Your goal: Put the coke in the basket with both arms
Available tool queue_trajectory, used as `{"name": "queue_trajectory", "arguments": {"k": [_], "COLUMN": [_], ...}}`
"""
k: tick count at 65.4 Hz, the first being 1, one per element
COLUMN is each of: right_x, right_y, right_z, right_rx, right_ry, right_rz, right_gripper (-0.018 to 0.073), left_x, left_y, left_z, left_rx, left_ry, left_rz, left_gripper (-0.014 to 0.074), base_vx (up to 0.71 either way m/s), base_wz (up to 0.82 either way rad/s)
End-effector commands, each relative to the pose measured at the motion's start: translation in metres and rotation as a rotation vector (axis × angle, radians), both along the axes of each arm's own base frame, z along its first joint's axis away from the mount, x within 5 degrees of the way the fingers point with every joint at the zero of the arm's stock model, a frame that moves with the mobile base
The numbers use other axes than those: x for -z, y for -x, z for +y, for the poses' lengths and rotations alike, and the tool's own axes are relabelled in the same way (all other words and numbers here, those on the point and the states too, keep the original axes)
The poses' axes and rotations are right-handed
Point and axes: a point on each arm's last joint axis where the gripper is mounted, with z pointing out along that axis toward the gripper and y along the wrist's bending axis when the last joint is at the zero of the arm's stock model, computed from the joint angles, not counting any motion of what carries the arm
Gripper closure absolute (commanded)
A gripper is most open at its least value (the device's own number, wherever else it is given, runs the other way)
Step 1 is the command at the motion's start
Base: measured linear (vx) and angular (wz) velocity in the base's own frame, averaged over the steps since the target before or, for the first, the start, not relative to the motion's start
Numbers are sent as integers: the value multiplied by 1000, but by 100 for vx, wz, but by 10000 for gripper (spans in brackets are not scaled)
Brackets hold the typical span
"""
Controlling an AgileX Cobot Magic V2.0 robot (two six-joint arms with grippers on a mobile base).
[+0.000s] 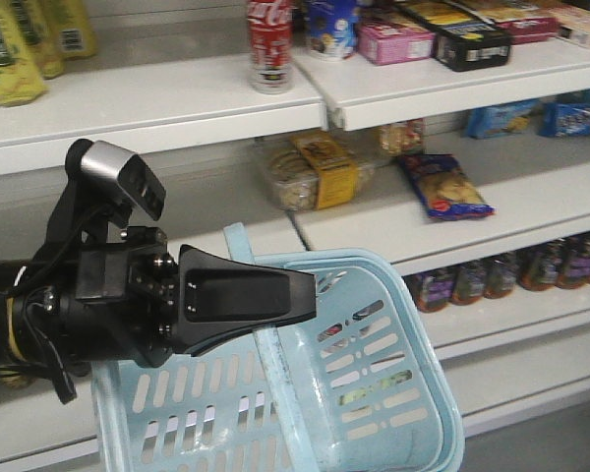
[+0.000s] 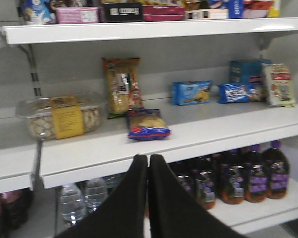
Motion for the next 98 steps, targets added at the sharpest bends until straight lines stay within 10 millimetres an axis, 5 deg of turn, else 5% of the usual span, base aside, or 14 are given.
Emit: {"name": "queue_trajectory", "arguments": {"k": [1,45,98], "right_x": [-4,-4,-5], "right_y": [1,1,1], "right_z": [1,1,1], "right_rx": [-11,-11,-12], "right_ry": [16,13,13], "right_rz": [-73,-73,-74], "right_gripper": [564,564,564], "left_x": [-29,-29,-29], "left_y": [18,18,18], "left_z": [5,5,5], "left_rx": [140,140,140], "left_ry": [194,194,194], "left_rz": [-49,-49,-49], "left_gripper": [603,603,603], "base_vx": [10,11,9], "base_wz": [77,55,0]}}
